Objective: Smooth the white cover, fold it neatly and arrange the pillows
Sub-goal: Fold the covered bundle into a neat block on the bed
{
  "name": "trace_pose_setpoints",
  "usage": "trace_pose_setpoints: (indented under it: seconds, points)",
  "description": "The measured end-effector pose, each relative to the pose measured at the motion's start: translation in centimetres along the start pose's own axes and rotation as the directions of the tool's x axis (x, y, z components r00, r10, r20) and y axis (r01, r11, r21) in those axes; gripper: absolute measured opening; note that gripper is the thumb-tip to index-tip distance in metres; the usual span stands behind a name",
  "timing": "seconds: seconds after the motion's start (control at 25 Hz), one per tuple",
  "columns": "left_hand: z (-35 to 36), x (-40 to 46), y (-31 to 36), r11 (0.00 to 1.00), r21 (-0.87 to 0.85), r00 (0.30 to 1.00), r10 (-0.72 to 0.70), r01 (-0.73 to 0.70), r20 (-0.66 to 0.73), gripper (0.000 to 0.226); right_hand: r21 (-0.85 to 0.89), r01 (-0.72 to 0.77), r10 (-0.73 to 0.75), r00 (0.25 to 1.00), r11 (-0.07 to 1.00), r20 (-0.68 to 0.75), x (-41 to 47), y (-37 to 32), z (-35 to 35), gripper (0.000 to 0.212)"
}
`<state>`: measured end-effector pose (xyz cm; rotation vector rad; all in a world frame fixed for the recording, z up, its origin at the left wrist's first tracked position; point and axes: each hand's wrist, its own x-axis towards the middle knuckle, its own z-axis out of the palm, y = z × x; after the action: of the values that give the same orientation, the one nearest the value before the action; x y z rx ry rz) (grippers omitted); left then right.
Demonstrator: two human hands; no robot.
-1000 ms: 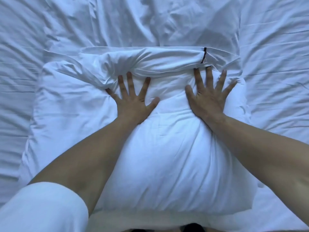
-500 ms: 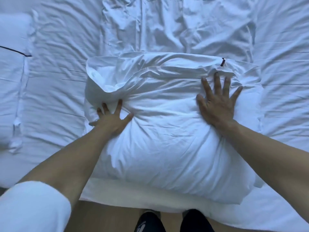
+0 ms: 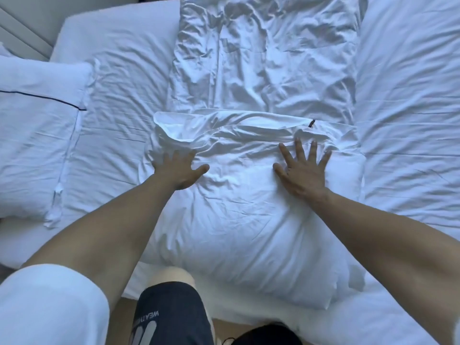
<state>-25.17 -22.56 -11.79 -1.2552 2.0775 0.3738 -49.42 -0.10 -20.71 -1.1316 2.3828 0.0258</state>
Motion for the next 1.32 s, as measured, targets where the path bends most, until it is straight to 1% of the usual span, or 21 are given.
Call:
trace_pose_setpoints:
  seconds: [0.12,0.24,0.32,0.36,0.48,0.6,0.68,0.76,0.84,0.92,0.96,1.04,1.12,1.2,1.32]
  points:
    - [-1.8,-0.3,1.7,0.998,-0.037,0.999,0.041,-0.04,0.007,0.085,0.031,-0.023,0.021,0.997,0.999,0.077,0.6,-0.6,-0.8,0.068]
    - [-3.4,0.2,3.7,0.997,-0.011,0.996,0.078,-0.077,0.033,0.082,0.09,-0.069,0.056,0.989,0.994,0.138,0.9,-1.3,-2.9,0.067]
    - [-4.7,1.8,5.0,0.996,0.003,0.995,0.093,-0.093,0.041,0.082,0.137,-0.087,0.059,0.98,0.987,0.191,1.4,-1.8,-5.0,0.067]
    - [-5.5,3.2,5.6,0.994,0.004,0.993,0.108,-0.108,0.038,0.082,0.14,-0.087,0.059,0.979,0.986,0.193,2.3,-1.7,-6.1,0.067]
    - [-10.2,11.3,9.5,0.974,0.027,0.974,0.226,-0.227,0.02,0.084,0.106,-0.11,0.096,0.987,0.988,0.13,9.7,-0.4,-11.0,0.067]
    - [-16.5,23.4,14.2,0.938,0.073,0.934,0.345,-0.339,-0.092,0.087,0.025,-0.098,0.098,0.995,0.995,0.006,21.5,0.0,-14.9,0.068]
    - [-20.7,30.0,16.2,0.919,0.091,0.904,0.393,-0.383,-0.168,0.088,-0.011,-0.079,0.079,0.996,0.997,-0.042,28.6,-0.4,-16.8,0.069]
    - [-24.2,35.5,17.0,0.912,0.124,0.883,0.409,-0.39,-0.229,0.09,-0.04,-0.073,0.068,0.993,0.997,-0.1,34.8,-0.7,-18.5,0.071]
    - [-27.5,41.0,17.2,0.919,0.142,0.87,0.394,-0.368,-0.296,0.097,-0.103,-0.059,0.044,0.989,0.993,-0.141,40.9,-0.9,-20.0,0.073]
    - [-31.5,45.9,17.7,0.93,0.172,0.855,0.368,-0.326,-0.365,0.113,-0.161,-0.052,0.015,0.975,0.986,-0.224,46.4,-0.9,-21.6,0.077]
    - [-33.6,48.1,18.0,0.933,0.163,0.854,0.36,-0.322,-0.376,0.125,-0.161,-0.049,0.003,0.961,0.986,-0.278,49.0,-0.8,-22.7,0.079]
    - [-37.2,51.0,18.5,0.922,0.15,0.859,0.388,-0.358,-0.334,0.147,-0.117,-0.036,-0.003,0.947,0.992,-0.322,53.4,-0.9,-25.8,0.086]
    - [-39.3,53.7,19.1,0.915,0.167,0.876,0.401,-0.368,-0.267,0.158,-0.098,-0.027,-0.005,0.951,0.995,-0.308,57.9,-1.7,-28.0,0.093]
    - [-40.2,56.2,20.4,0.901,0.221,0.888,0.416,-0.373,-0.197,0.162,-0.088,-0.034,0.01,0.964,0.995,-0.265,61.6,-2.2,-27.9,0.098]
    - [-38.7,59.2,21.5,0.883,0.258,0.888,0.437,-0.393,-0.144,0.16,-0.1,-0.047,0.033,0.99,0.994,-0.134,64.8,-2.0,-26.4,0.108]
